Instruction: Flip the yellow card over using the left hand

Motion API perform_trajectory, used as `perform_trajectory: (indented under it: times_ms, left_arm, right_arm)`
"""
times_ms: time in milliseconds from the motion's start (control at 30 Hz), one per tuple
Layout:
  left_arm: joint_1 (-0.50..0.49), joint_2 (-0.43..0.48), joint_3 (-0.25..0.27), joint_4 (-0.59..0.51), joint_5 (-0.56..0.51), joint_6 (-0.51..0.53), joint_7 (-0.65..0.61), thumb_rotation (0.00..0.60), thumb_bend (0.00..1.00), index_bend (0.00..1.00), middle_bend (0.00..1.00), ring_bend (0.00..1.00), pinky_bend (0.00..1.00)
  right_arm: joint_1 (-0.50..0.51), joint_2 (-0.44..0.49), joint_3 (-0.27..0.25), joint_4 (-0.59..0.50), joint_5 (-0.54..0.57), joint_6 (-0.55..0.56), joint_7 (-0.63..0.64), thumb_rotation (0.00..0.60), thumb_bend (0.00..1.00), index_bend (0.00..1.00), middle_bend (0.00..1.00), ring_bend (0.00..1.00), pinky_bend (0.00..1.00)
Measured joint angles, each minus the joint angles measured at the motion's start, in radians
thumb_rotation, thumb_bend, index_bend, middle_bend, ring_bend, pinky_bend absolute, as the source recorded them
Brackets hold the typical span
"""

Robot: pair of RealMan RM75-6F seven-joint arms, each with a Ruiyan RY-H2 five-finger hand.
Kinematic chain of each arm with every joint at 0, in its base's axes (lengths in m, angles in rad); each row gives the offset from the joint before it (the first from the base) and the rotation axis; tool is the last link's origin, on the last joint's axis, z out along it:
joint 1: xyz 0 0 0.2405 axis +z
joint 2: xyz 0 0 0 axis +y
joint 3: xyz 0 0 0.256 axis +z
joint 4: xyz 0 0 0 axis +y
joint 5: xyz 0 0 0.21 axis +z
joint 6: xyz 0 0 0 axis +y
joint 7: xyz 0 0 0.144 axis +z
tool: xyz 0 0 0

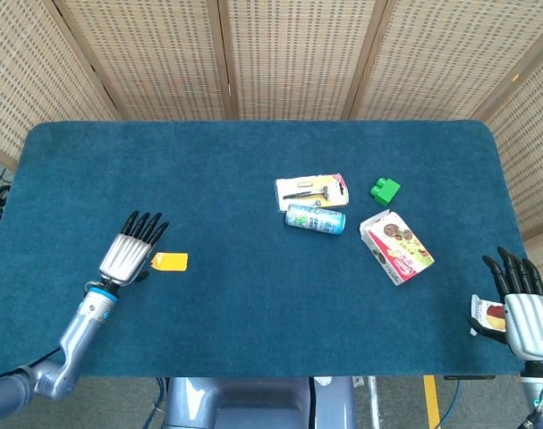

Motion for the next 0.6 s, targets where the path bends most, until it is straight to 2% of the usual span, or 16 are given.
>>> perform_trajectory:
  times_ms: [67,200,300,400,600]
  left_arm:
    - [-0.001,0.023,0.005,-0.023,-0.009,-0.017,0.016,0.600,0.06,0.06,0.00,0.00,0.00]
    - [-0.002,0.044,0.011,-0.047,-0.019,-0.038,0.012,0.600,0.08,0.21,0.00,0.00,0.00]
    - [-0.008,0.058,0.017,-0.060,-0.022,-0.061,0.014,0.600,0.09,0.27,0.00,0.00,0.00]
    - [-0.014,0.062,0.018,-0.059,-0.025,-0.070,0.017,0.600,0.15,0.33,0.00,0.00,0.00]
    - [-0.026,0.044,0.016,-0.045,-0.034,-0.087,0.009,0.600,0.30,0.39,0.00,0.00,0.00]
  right_arm:
    - [0.000,-0.001,-0.001,-0.001,-0.001,0.000,-0.001,0.600,0.05,0.08,0.00,0.00,0.00]
    - [-0.001,-0.001,-0.001,-0.002,-0.003,0.002,-0.004,0.600,0.05,0.08,0.00,0.00,0.00]
    - [-0.001,-0.002,-0.001,-0.002,-0.003,0.002,-0.005,0.600,0.05,0.08,0.00,0.00,0.00]
    - [0.001,-0.003,-0.001,0.000,-0.002,0.000,-0.006,0.600,0.05,0.08,0.00,0.00,0.00]
    - [-0.001,-0.001,0.000,0.000,-0.002,0.003,0.001,0.600,0.05,0.08,0.00,0.00,0.00]
